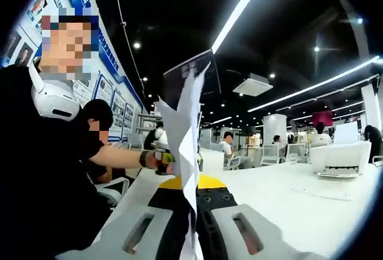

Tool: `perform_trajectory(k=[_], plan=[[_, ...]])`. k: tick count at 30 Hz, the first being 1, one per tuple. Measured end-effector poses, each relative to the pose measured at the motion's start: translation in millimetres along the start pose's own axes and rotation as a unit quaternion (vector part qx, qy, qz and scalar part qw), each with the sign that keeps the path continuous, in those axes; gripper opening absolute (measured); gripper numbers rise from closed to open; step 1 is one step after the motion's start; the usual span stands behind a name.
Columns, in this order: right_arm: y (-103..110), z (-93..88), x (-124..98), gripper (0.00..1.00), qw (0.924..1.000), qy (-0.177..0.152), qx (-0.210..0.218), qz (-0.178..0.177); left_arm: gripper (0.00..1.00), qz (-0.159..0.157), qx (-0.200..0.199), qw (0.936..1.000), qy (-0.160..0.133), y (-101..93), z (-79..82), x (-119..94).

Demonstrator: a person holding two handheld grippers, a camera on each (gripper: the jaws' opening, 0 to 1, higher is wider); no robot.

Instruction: Organize the stack of printing papers by aligning and flattening the scattered papers on the table

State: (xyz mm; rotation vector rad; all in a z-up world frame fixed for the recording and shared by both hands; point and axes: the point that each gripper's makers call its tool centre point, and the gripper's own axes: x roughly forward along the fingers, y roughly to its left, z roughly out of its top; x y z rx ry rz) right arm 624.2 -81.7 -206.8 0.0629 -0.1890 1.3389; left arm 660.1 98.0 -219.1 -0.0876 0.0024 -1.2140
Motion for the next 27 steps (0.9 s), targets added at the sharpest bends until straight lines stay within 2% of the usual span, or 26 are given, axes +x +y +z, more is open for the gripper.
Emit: perform_trajectory(k=[2, 3, 4, 5, 7, 10, 12, 14, 15, 17, 21, 22, 24, 25, 26, 27], plan=[[-11, 5.3, 0, 0.00, 0.9995, 0.003, 0.008, -0.031, 0.21, 0.021, 0.047, 0.9986, 0.014, 2.1, 5.6, 0], [-14, 8.7, 1, 0.00, 0.9992, 0.004, 0.007, -0.039, 0.10, 0.029, 0.067, 0.9972, 0.018, 1.0, 10.2, 1], [-16, 11.0, 3, 0.00, 0.9988, 0.009, 0.005, -0.047, 0.07, 0.035, 0.079, 0.9961, 0.019, 0.4, 14.3, 2], [-23, 12.7, 4, 0.00, 0.9976, 0.014, -0.002, -0.068, 0.06, 0.064, 0.101, 0.9926, 0.024, 4.3, 19.9, 2], [-27, 24.6, 10, 0.00, 0.9956, 0.013, -0.025, -0.089, 0.06, 0.089, 0.145, 0.9849, 0.034, 0.8, 33.0, 7], [-30, 39.1, 16, 0.00, 0.9934, 0.007, -0.027, -0.111, 0.06, 0.131, 0.180, 0.9743, 0.036, 3.2, 49.8, 9], [-37, 46.3, 18, 0.00, 0.9892, 0.009, -0.042, -0.140, 0.06, 0.157, 0.190, 0.9686, 0.032, 6.1, 59.7, 9], [-45, 50.3, 18, 0.00, 0.9840, 0.011, -0.045, -0.172, 0.06, 0.161, 0.195, 0.9669, 0.032, 4.7, 63.0, 11], [-49, 49.4, 19, 0.00, 0.9818, 0.016, -0.027, -0.187, 0.06, 0.164, 0.197, 0.9659, 0.035, 5.4, 62.2, 12], [-50, 45.3, 22, 0.00, 0.9813, 0.023, -0.019, -0.190, 0.07, 0.172, 0.202, 0.9632, 0.044, 9.5, 55.8, 14], [-52, 23.1, 23, 0.00, 0.9789, 0.043, 0.001, -0.200, 0.07, 0.174, 0.163, 0.9698, 0.049, 17.2, 41.1, 13], [-53, 16.4, 21, 0.03, 0.9774, 0.050, 0.009, -0.205, 0.09, 0.167, 0.155, 0.9724, 0.050, 17.1, 35.5, 14], [-54, 5.1, 20, 0.20, 0.9753, 0.060, 0.029, -0.211, 0.19, 0.157, 0.127, 0.9777, 0.058, 16.7, 22.0, 17], [-56, 0.8, 19, 0.23, 0.9740, 0.061, 0.042, -0.214, 0.28, 0.154, 0.123, 0.9787, 0.058, 16.8, 19.0, 19], [-56, -0.9, 18, 0.22, 0.9744, 0.061, 0.045, -0.212, 0.30, 0.147, 0.111, 0.9810, 0.061, 14.8, 14.0, 21], [-54, -4.6, 18, 0.20, 0.9748, 0.064, 0.055, -0.206, 0.27, 0.146, 0.112, 0.9812, 0.059, 14.0, 12.7, 21]])
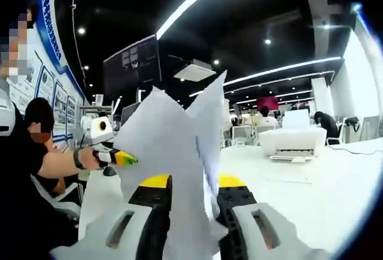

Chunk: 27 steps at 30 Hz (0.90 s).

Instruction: Organize the stack of printing papers by aligning and flattening the scattered papers on the table

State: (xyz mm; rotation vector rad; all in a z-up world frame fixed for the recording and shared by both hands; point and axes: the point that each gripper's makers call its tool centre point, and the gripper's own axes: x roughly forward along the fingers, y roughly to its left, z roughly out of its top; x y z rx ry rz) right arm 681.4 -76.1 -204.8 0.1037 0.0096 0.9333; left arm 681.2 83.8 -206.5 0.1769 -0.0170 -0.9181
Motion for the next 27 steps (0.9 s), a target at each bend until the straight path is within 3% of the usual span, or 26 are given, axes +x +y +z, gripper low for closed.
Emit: perform_trajectory(k=[4, 6, 9, 13, 15, 17, 18, 19, 24, 27], plan=[[4, -5.3, -3, 0.17, 0.9999, 0.008, -0.002, 0.008, 0.24, -0.023, -0.014, 0.9996, -0.006, -14.3, 0.7, 1], [6, -6.3, -6, 0.05, 0.9998, 0.007, -0.010, 0.018, 0.20, -0.026, -0.007, 0.9996, -0.012, -17.9, 3.4, 2], [5, 0.6, -7, 0.00, 0.9983, -0.003, -0.056, 0.016, 0.11, -0.008, 0.047, 0.9987, -0.019, -14.3, 13.0, 2], [9, 15.3, -6, 0.00, 0.9963, -0.024, -0.082, 0.008, 0.12, -0.004, 0.071, 0.9969, -0.035, -16.3, 24.4, 4], [9, 23.2, -6, 0.07, 0.9931, -0.046, -0.108, -0.004, 0.19, -0.006, 0.078, 0.9962, -0.038, -22.3, 24.2, 4], [7, 13.4, -5, 0.28, 0.9966, -0.028, -0.076, -0.008, 0.33, -0.020, 0.051, 0.9984, -0.009, -30.7, 7.8, 7], [6, 7.2, -4, 0.33, 0.9981, -0.017, -0.058, -0.003, 0.40, -0.024, 0.048, 0.9985, -0.002, -33.2, 2.6, 8], [5, 1.0, -3, 0.33, 0.9990, -0.006, -0.044, 0.000, 0.42, -0.028, 0.052, 0.9982, 0.007, -36.5, -5.5, 10], [4, -11.4, -4, 0.32, 0.9995, 0.013, -0.027, 0.004, 0.42, -0.037, 0.052, 0.9979, 0.012, -44.7, -14.0, 12], [2, -32.7, -5, 0.40, 0.9974, 0.068, -0.022, -0.004, 0.43, -0.035, 0.031, 0.9989, 0.000, -44.3, -9.7, 11]])
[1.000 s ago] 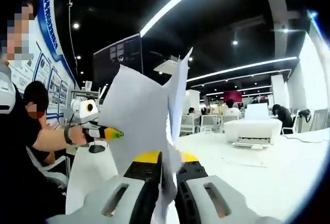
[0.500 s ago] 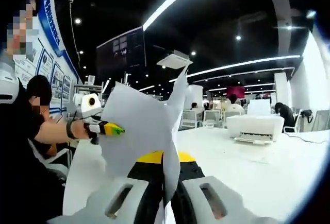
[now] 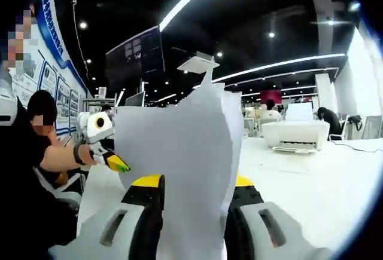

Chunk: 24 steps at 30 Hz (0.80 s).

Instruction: Organize the stack of printing papers by aligning and flattening the scattered papers on the table

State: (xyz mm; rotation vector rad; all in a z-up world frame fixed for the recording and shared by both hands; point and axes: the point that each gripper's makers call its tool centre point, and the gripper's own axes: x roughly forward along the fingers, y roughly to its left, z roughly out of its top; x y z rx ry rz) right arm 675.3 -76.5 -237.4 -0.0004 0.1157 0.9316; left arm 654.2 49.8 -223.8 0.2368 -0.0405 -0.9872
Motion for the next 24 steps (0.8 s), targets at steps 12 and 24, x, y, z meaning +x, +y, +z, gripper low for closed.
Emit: perform_trajectory(k=[12, 24], plan=[[-10, 26.9, -19, 0.51, 0.9933, -0.089, 0.074, -0.002, 0.50, 0.010, -0.057, 0.9971, -0.049, 17.2, 17.6, -8], [12, 18.8, -5, 0.53, 0.9975, -0.058, 0.042, 0.002, 0.52, -0.014, -0.061, 0.9970, -0.045, 2.4, 18.7, 17]])
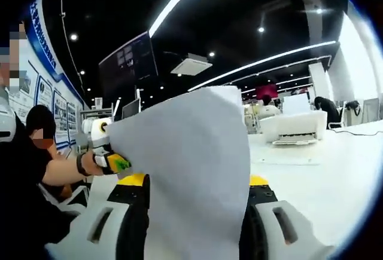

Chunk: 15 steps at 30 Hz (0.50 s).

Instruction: Organize the stack of printing papers by aligning and flattening the scattered papers on the table

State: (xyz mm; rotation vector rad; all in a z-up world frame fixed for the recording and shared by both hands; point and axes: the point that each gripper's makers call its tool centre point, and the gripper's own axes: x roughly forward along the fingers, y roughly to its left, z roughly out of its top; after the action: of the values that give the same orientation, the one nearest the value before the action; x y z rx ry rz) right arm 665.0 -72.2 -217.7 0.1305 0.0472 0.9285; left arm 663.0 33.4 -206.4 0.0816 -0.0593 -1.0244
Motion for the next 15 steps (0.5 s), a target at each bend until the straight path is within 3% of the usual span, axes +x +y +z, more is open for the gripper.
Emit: perform_trajectory(k=[7, 15], plan=[[-17, 3.4, -17, 0.49, 0.9997, -0.015, 0.018, -0.011, 0.49, 0.004, -0.004, 1.0000, 0.002, 9.8, -3.6, -11], [-19, 11.7, -32, 0.47, 0.9983, -0.045, 0.034, -0.016, 0.43, -0.006, -0.025, 0.9996, -0.005, 10.7, -6.9, -15]])
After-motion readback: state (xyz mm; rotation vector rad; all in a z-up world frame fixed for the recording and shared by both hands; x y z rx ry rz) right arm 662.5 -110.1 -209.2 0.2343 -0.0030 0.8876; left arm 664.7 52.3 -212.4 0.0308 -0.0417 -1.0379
